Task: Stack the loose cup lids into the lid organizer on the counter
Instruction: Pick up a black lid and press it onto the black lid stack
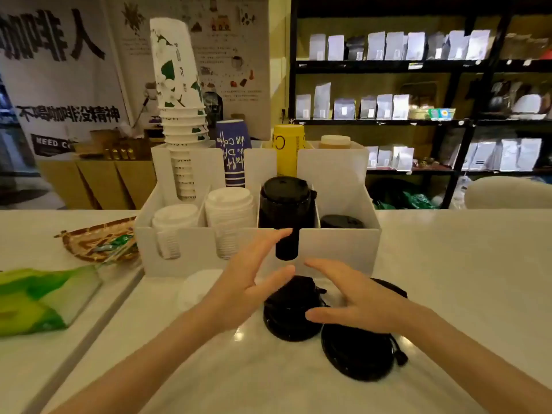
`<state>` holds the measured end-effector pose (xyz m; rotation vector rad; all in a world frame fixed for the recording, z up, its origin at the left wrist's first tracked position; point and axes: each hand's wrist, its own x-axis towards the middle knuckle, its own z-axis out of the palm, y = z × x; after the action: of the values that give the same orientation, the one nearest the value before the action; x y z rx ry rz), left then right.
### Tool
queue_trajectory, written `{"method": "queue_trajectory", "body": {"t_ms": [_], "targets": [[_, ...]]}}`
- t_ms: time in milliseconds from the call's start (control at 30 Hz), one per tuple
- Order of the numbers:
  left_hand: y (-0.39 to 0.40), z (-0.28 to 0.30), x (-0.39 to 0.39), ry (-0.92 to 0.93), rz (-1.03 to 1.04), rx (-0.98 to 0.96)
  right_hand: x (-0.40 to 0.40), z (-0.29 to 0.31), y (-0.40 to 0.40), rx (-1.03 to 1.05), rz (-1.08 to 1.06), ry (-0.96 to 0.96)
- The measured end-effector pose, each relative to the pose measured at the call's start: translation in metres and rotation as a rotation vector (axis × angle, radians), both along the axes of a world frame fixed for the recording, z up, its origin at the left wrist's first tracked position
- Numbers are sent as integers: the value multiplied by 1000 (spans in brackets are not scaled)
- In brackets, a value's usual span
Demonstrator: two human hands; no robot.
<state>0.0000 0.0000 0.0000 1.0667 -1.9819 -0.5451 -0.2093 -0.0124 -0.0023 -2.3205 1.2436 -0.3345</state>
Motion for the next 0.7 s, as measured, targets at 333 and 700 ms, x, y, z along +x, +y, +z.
{"method": "queue_trajectory", "body": {"t_ms": [333,700], "targets": [[7,-45,-8,-241,64,273,6,-13,-4,-53,-21,58],[5,-46,-14,-11,174,318,5,-16,-8,-2,-93,-36]]}}
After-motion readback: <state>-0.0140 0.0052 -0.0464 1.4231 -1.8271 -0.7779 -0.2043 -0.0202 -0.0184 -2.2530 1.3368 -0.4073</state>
